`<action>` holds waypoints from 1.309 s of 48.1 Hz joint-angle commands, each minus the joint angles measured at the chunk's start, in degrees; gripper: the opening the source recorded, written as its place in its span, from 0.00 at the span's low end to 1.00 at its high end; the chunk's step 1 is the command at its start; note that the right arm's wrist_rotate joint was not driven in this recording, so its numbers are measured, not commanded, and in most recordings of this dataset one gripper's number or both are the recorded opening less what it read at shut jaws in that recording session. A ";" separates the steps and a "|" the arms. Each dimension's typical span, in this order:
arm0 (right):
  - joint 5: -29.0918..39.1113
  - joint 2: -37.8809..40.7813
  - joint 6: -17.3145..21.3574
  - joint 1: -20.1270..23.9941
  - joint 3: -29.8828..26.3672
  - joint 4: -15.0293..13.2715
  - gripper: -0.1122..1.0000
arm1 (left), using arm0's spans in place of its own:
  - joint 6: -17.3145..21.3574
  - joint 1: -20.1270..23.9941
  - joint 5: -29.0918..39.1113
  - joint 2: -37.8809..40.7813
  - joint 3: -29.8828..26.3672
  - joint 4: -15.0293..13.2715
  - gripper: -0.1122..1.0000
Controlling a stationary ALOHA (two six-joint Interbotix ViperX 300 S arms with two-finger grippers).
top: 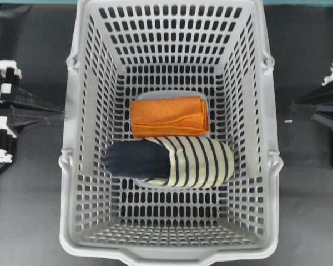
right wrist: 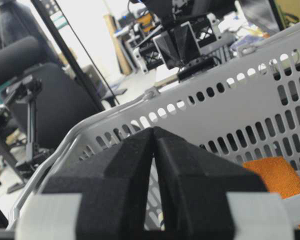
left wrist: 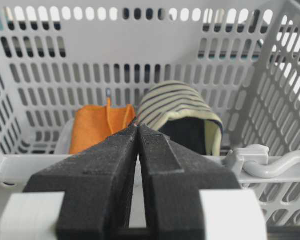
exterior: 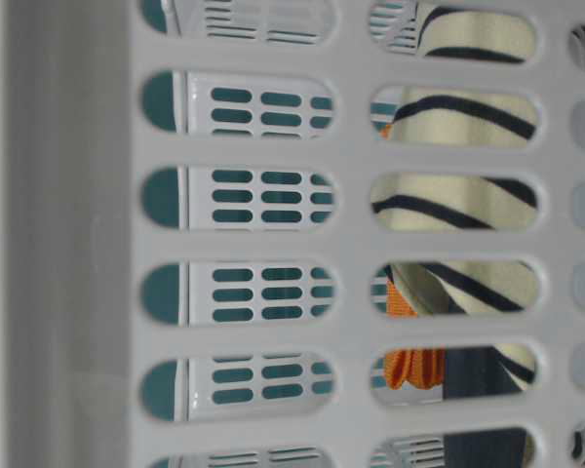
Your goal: Pick up the slipper from the shopping basket with the left arm.
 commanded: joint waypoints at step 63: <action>16.35 -11.95 0.00 0.44 1.14 0.97 0.10 | -2.55 -7.29 73.30 62.84 -75.06 2.37 0.13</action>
